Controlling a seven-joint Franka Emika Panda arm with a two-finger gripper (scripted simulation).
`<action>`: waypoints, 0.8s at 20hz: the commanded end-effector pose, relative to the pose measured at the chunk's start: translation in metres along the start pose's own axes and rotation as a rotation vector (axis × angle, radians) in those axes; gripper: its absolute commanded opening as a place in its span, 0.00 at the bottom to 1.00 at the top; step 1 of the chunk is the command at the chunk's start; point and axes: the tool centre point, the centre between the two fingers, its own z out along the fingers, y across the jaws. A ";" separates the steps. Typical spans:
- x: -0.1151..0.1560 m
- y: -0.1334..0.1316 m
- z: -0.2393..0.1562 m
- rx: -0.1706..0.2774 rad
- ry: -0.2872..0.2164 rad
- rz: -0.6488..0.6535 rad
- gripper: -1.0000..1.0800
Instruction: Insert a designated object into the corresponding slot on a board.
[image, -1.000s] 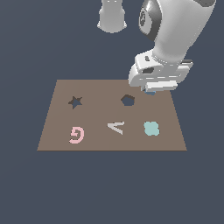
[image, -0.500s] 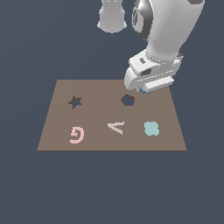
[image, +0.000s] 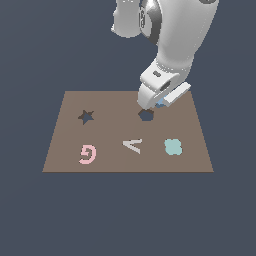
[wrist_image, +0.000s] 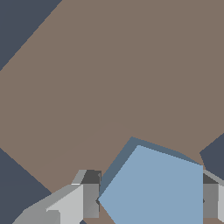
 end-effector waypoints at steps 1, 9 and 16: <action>-0.003 0.006 -0.001 0.000 0.000 -0.093 0.00; -0.008 0.028 -0.002 -0.001 0.000 -0.381 0.00; -0.007 0.047 -0.004 -0.001 -0.001 -0.622 0.00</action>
